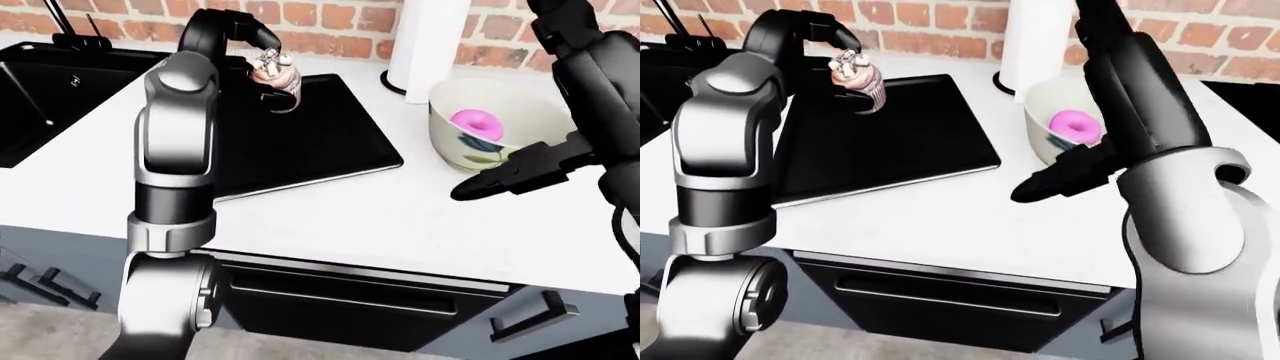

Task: Pick up the bowl with donut and place it on the tray. Pick up the cupcake and place it on the tray.

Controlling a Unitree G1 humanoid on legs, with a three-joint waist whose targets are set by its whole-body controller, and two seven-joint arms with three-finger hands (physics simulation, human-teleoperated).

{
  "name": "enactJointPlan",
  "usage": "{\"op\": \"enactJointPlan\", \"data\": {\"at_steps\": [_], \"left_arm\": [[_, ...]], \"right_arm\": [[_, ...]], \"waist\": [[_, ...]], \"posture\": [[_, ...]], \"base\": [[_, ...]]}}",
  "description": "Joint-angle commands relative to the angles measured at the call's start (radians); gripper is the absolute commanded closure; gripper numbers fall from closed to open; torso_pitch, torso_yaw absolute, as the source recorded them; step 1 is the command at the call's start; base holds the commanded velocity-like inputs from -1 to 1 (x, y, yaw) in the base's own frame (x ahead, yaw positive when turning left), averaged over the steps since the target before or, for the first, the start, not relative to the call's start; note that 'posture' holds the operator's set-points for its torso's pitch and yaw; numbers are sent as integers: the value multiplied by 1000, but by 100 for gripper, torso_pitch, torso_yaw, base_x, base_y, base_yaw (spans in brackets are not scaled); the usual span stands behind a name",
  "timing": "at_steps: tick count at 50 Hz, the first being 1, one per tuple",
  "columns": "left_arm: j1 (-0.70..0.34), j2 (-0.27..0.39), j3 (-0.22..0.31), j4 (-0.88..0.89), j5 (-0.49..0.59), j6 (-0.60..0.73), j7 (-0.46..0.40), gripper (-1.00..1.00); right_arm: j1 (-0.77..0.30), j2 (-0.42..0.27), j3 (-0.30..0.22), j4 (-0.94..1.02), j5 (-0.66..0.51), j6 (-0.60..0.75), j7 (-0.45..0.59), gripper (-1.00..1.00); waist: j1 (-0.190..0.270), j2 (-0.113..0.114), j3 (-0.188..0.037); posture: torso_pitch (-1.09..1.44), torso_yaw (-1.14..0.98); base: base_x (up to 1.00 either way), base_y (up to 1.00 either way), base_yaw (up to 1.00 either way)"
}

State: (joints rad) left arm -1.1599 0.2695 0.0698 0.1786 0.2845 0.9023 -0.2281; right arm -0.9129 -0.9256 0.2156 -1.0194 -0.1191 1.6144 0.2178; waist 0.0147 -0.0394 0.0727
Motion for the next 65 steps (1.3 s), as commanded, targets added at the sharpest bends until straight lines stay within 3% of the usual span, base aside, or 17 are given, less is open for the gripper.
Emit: {"op": "enactJointPlan", "data": {"at_steps": [1, 10, 14, 16, 18, 21, 23, 26, 31, 42, 48, 65], "left_arm": [[-50, 8, 8, -34, 3, -43, 12, 100], [-49, 10, 8, -47, 5, -32, 7, 100], [-48, 11, 9, -55, 6, -25, 6, 100], [-48, 11, 9, -52, 5, -29, 6, 100], [-48, 13, 12, -46, 3, -36, 8, 100], [-50, 13, 10, -59, 5, -22, 5, 100], [-47, 13, 10, -58, 4, -25, 5, 100], [-48, 14, 9, -65, 6, -17, 4, 100], [-49, 15, 11, -69, 5, -15, 2, 100], [-46, 19, 13, -68, 1, -18, 3, 100], [-48, 19, 12, -63, 1, -20, 5, 100], [-37, 16, 15, -64, -4, -29, 9, 100]], "right_arm": [[-39, -25, 23, 10, -95, 0, 17, -100], [-108, -4, 293, 108, -398, -11, 159, -100], [-76, 34, 325, 178, -626, -80, 315, -100], [-53, 83, 304, 225, -800, -141, 459, -100], [-13, 182, 240, 290, -1040, -265, 650, -100], [58, 466, 23, 353, -1365, -611, 869, -100], [85, 614, -97, 367, -1441, -806, 891, -100], [112, 734, -190, 382, -1482, -964, 884, -100], [137, 797, -244, 409, -1500, -1064, 853, -100], [140, 814, -256, 461, -1503, -1101, 816, -100], [189, 820, -256, 504, -1475, -1110, 754, -100], [255, 812, -257, 543, -1450, -1105, 704, -100]], "waist": [[-1, 1, -31], [-6, 11, -33], [-8, 15, -34], [-9, 18, -35], [-11, 21, -36], [-16, 30, -38], [-19, 38, -40], [-19, 46, -43], [-25, 51, -51], [-32, 49, -49], [-32, 47, -48], [-27, 43, -50]], "posture": [[0, 0], [0, 0], [0, 0], [0, 0], [0, 0], [0, 0], [0, 0], [0, 0], [0, 0], [0, 0], [0, 0], [0, 0]], "base": [[0, 0, 0], [0, 0, 0], [0, 0, 0], [0, 0, 0], [0, 0, 0], [0, 0, 0], [0, 0, 0], [0, 0, 0], [0, 0, 0], [0, 0, 0], [0, 0, 0], [0, 0, 0]]}}
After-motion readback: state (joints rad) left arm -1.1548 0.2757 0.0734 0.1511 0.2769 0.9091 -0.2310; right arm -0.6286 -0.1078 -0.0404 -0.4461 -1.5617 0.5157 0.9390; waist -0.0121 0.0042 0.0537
